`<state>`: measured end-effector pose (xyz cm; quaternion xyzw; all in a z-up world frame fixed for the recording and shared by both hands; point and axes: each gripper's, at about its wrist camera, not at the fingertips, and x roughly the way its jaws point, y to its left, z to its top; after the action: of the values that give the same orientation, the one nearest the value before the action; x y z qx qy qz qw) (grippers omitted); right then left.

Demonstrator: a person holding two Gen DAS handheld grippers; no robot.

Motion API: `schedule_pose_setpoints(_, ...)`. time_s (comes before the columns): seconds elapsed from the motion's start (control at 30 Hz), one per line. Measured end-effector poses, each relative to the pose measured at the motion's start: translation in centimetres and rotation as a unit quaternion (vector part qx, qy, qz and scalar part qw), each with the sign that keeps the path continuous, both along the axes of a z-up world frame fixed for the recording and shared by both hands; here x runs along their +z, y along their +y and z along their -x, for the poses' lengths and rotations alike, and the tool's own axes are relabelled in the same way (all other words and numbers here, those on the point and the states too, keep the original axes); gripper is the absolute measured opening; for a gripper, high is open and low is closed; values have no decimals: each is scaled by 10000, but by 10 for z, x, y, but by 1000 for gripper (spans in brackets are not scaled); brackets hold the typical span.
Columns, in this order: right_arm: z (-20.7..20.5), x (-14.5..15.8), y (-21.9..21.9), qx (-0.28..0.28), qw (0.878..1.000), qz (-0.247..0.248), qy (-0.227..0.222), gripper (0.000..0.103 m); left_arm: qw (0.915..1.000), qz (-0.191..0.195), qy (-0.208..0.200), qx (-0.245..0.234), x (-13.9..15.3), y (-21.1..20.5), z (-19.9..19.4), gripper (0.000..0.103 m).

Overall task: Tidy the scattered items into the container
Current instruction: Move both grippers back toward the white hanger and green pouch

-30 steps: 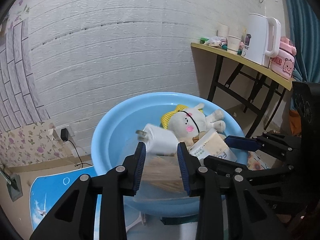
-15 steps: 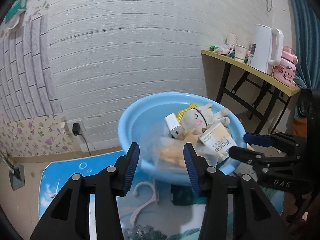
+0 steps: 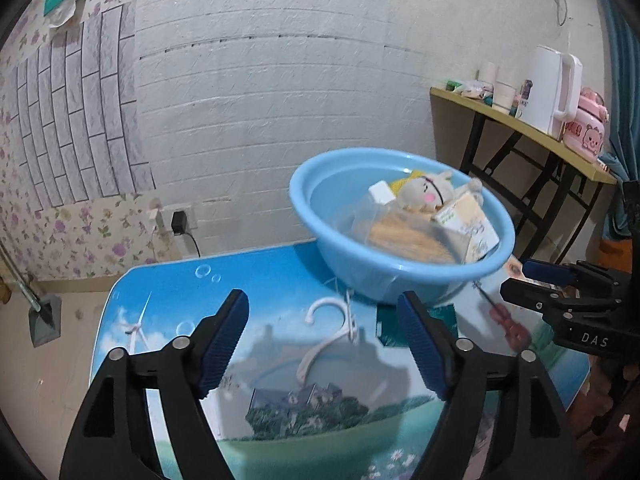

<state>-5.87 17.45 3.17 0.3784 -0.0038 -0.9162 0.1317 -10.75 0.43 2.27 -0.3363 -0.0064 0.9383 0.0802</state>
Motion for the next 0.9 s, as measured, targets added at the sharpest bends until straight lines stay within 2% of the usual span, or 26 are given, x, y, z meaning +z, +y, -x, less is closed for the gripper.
schedule_pose_setpoints(0.3, 0, -14, -11, 196, 9996, -13, -220, 55, 9997, 52, -230, -84, -15, 3, 0, 87)
schedule_pose_setpoints(0.77, 15, -34, -19, 336, 9975, 159, -607, 55, 9971, 215, -652, -322, -45, 17, 31, 87)
schedule_pose_setpoints(0.87, 19, -38, -21, 354, 9970, 155, -667, 63, 9966, 261, -686, -370, -49, 20, 40, 84)
schedule_pose_setpoints(0.9, 20, -39, -22, 368, 9969, 159, -671, 63, 9965, 274, -701, -378, -50, 21, 42, 80)
